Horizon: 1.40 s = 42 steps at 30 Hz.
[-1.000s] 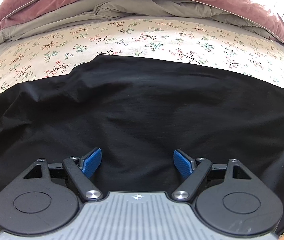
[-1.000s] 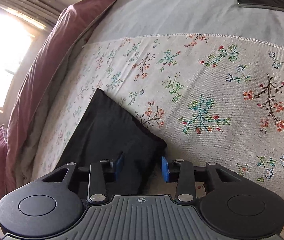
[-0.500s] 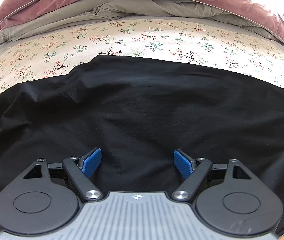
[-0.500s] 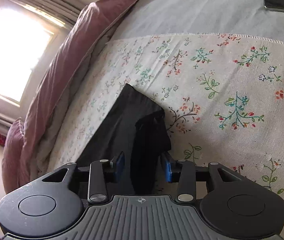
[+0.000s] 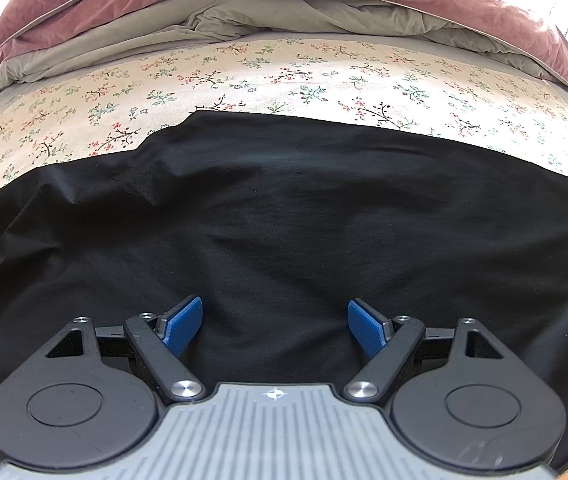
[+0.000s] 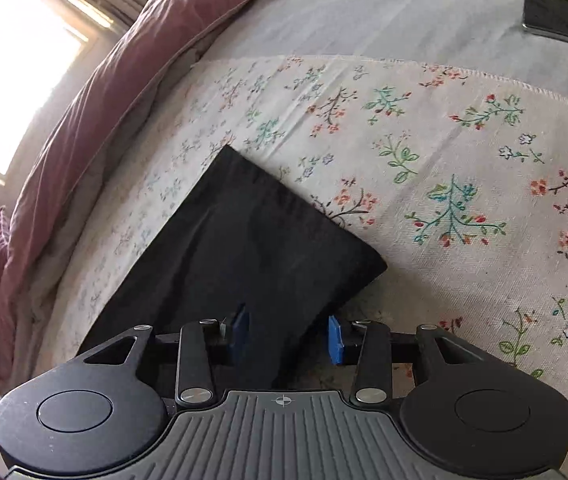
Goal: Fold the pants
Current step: 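Close the right gripper on the black pants edge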
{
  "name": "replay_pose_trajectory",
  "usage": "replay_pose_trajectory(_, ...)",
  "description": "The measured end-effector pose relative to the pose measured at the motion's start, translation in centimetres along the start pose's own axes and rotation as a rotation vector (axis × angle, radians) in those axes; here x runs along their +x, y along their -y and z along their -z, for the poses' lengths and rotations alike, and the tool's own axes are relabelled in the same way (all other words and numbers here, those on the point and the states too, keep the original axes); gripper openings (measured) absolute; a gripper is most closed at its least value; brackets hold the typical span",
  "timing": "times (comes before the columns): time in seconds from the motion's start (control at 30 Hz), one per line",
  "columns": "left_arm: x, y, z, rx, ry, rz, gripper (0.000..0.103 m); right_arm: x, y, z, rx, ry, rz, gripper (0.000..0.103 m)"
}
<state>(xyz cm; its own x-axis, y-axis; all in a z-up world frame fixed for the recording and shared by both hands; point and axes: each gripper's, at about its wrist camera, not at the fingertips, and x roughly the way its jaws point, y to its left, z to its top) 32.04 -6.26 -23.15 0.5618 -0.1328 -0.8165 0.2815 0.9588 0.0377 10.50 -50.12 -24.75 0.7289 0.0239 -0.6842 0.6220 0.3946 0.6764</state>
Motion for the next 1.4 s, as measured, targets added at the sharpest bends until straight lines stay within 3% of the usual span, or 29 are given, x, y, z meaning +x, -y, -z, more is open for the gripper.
replay_pose_trajectory(0.03,0.0,0.1,0.0,0.001,0.001,-0.001,0.091,0.2,0.6,-0.1,0.033,-0.007,-0.005,0.036)
replay_pose_trajectory(0.07,-0.1,0.1,0.0,0.002,0.001,0.001,0.091,0.3,1.0,-0.1,0.058,-0.008,-0.01,0.025)
replay_pose_trajectory(0.1,-0.1,0.2,0.0,0.001,0.001,0.003,0.091,0.4,1.2,-0.1,0.068,-0.007,0.0,0.006)
replay_pose_trajectory(0.2,-0.2,-0.1,0.0,-0.016,0.004,0.013,0.091,-0.1,1.2,-0.1,0.067,0.027,0.006,0.001)
replay_pose_trajectory(0.43,-0.1,-0.4,-0.2,-0.062,0.008,0.031,0.091,-0.9,-2.1,0.5,-0.117,0.123,0.085,0.0)
replay_pose_trajectory(0.6,-0.2,-0.3,-0.2,-0.061,0.006,0.044,0.091,-0.8,-2.1,0.0,-0.121,0.135,0.084,0.0)
replay_pose_trajectory(0.77,-0.3,-0.3,0.0,-0.055,0.004,0.063,0.091,-0.8,-2.7,-0.1,-0.185,0.171,0.145,0.0)
replay_pose_trajectory(1.1,-0.6,0.7,0.3,-0.015,0.003,0.108,0.091,-2.4,-1.1,-2.7,-0.195,0.296,0.281,0.0)
replay_pose_trajectory(1.27,-0.6,0.7,0.3,-0.011,-0.004,0.142,0.091,-2.4,1.4,-5.8,-0.172,0.387,0.448,0.0)
replay_pose_trajectory(1.4,-0.6,0.9,0.3,-0.007,-0.002,0.146,0.091,-2.9,2.5,-7.3,-0.142,0.417,0.419,0.0)
